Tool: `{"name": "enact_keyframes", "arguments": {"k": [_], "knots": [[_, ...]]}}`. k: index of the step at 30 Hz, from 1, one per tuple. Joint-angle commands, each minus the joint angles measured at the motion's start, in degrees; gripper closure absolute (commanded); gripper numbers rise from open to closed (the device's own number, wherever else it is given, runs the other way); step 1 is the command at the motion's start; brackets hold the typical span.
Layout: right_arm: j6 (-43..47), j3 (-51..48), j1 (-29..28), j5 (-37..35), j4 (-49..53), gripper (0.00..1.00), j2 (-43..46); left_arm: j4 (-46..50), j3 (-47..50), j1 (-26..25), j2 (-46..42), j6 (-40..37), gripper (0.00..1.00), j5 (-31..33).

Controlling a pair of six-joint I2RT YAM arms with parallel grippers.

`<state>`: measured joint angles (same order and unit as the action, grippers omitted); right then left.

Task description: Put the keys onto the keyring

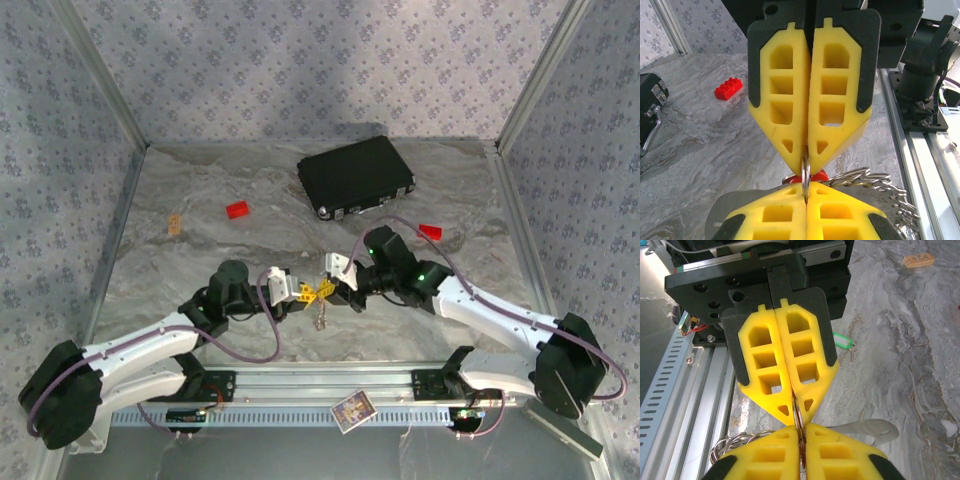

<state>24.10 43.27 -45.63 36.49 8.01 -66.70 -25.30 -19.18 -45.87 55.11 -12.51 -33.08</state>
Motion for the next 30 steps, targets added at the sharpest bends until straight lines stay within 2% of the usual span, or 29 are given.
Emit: {"name": "enact_keyframes", "arguments": {"k": [1, 2, 6, 8, 11, 15, 22, 26, 30], "knots": [[1.0, 2.1, -0.2, 1.0, 1.1, 1.0, -0.5, -3.6, -0.5, -0.2, -1.7, 0.0, 1.0, -1.4], [1.5, 2.4, -0.2, 0.8, 1.7, 1.0, -0.6, -3.3, -0.5, -0.1, -1.9, -0.1, 0.99, -0.8], [5.1, 5.3, -0.4, -1.1, 7.9, 1.0, -0.9, 2.2, -2.0, -0.2, -2.6, -1.6, 0.76, 2.2], [7.1, 7.3, -0.6, -2.6, 11.5, 1.0, -1.2, 7.0, -3.8, -0.2, -2.8, -2.7, 0.74, 4.3], [10.5, 10.9, -1.5, -6.6, 17.9, 1.0, -2.6, 12.6, -6.0, -0.2, -3.3, -4.6, 0.74, 5.3], [13.3, 15.0, -3.0, -10.9, 23.5, 1.0, -4.7, 13.8, -6.9, -0.2, -3.6, -5.6, 0.74, 5.0], [14.2, 18.1, -5.6, -12.4, 24.1, 1.0, -6.3, 14.1, -8.2, -0.2, -2.2, -5.8, 0.77, 3.0], [14.2, 18.7, -6.6, -12.5, 24.0, 1.0, -6.9, 14.2, -8.4, -0.2, -1.9, -6.1, 0.82, 2.4], [13.6, 18.1, -6.6, -12.3, 22.8, 1.0, -6.7, 14.1, -8.3, -0.1, -2.0, -6.0, 0.93, 1.9]]}}
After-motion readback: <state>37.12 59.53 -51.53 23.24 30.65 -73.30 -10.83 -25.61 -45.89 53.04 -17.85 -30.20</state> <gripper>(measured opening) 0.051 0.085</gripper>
